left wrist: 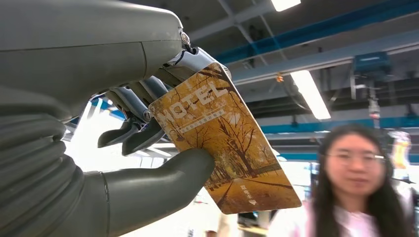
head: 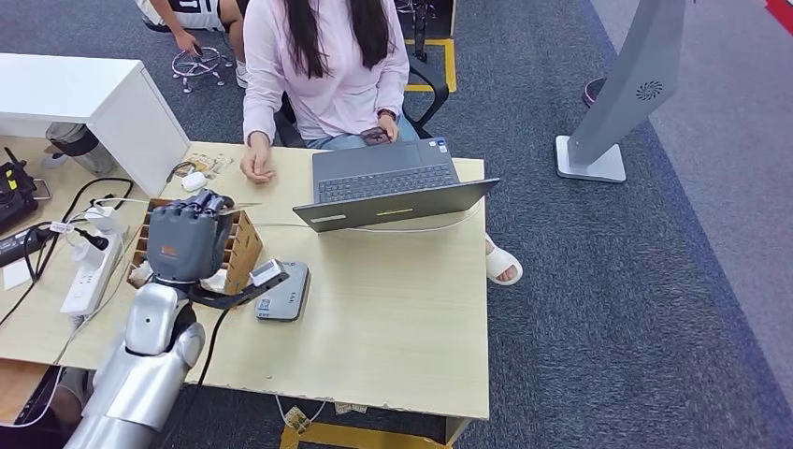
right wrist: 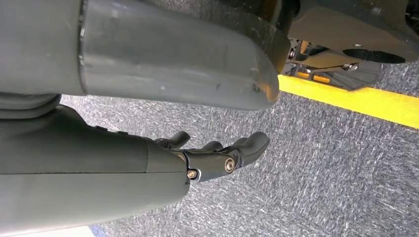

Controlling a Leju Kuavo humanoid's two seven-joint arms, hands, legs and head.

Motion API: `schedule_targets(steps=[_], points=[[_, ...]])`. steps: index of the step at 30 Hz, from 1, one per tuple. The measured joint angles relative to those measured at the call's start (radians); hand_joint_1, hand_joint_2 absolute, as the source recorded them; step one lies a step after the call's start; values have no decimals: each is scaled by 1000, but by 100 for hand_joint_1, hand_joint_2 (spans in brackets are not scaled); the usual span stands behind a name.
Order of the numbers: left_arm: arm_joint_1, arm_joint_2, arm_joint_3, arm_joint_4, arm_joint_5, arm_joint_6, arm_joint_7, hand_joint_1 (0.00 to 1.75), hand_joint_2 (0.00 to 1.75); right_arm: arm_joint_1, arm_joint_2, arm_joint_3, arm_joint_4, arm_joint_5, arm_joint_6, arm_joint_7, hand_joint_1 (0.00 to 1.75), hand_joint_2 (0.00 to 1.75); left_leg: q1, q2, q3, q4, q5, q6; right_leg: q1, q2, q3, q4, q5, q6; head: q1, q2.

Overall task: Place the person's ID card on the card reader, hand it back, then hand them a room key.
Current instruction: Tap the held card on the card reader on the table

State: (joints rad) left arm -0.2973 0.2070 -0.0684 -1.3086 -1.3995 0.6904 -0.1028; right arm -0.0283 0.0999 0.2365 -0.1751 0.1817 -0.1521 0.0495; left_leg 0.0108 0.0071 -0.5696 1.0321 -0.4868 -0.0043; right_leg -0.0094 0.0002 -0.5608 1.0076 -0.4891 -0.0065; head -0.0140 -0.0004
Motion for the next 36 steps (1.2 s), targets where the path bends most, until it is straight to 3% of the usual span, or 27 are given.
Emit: schedule_targets(steps=[6,10,22,28,36], points=[[50,-27,-84,-21,-22,-7,39,175,175,0,0,-1,0,-2,-2,1,0,0,0,0,0,0,0,0,0,0,0,0,0,0,0,0],[54,-32,-114,-9,-31,-59,69,175,175,0,0,-2,0,-1,-2,4,0,0,0,0,0,0,0,0,0,0,0,0,0,0,0,0],[-22,-32,-145,182,-55,-318,193,175,175,1,0,-3,1,3,-4,13,0,0,0,0,0,0,0,0,0,0,0,0,0,0,0,0],[-50,-34,-155,250,-58,-385,226,175,175,1,0,-8,1,3,-4,15,0,0,0,0,0,0,0,0,0,0,0,0,0,0,0,0],[-59,-34,-170,280,-56,-405,229,175,175,1,0,-10,1,3,-3,14,0,0,0,0,0,0,0,0,0,0,0,0,0,0,0,0]])
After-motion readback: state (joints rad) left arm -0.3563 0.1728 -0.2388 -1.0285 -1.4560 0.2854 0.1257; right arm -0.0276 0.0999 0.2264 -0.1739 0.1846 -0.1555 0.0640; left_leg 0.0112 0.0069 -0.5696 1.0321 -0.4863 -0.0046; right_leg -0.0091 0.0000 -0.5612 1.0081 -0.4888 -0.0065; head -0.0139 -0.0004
